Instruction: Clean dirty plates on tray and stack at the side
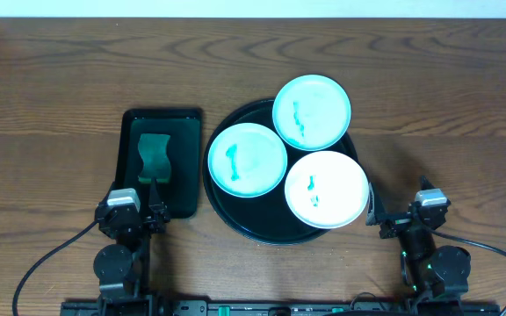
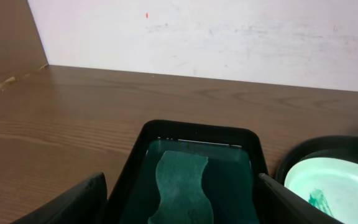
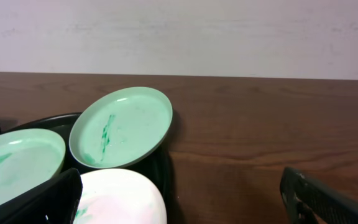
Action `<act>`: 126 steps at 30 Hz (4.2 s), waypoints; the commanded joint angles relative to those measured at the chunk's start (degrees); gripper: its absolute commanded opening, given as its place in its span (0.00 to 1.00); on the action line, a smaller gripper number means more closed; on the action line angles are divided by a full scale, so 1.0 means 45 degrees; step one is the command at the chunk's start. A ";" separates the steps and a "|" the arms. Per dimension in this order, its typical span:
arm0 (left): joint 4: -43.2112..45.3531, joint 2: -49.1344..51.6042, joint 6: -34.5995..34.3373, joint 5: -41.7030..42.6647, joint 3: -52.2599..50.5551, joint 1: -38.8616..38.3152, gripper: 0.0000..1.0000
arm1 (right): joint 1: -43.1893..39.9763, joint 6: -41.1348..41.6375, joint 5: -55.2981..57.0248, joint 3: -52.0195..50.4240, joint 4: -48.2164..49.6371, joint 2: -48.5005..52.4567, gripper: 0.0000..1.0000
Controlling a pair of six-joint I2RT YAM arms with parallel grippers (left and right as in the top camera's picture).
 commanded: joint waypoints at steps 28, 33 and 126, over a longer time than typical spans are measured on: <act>-0.0102 -0.0063 -0.0117 -0.0068 -0.0437 0.0063 0.75 | -0.0097 -0.0151 -0.0058 -0.0015 -0.0053 -0.0005 0.99; -0.0102 -0.0063 -0.0121 -0.0068 -0.0437 0.0063 0.75 | -0.0097 -0.0151 -0.0058 -0.0015 -0.0053 -0.0005 0.99; -0.0058 -0.0039 -0.1030 -0.0355 0.0049 0.0063 0.75 | -0.0097 -0.0053 -0.0656 -0.0015 0.0539 -0.0005 0.99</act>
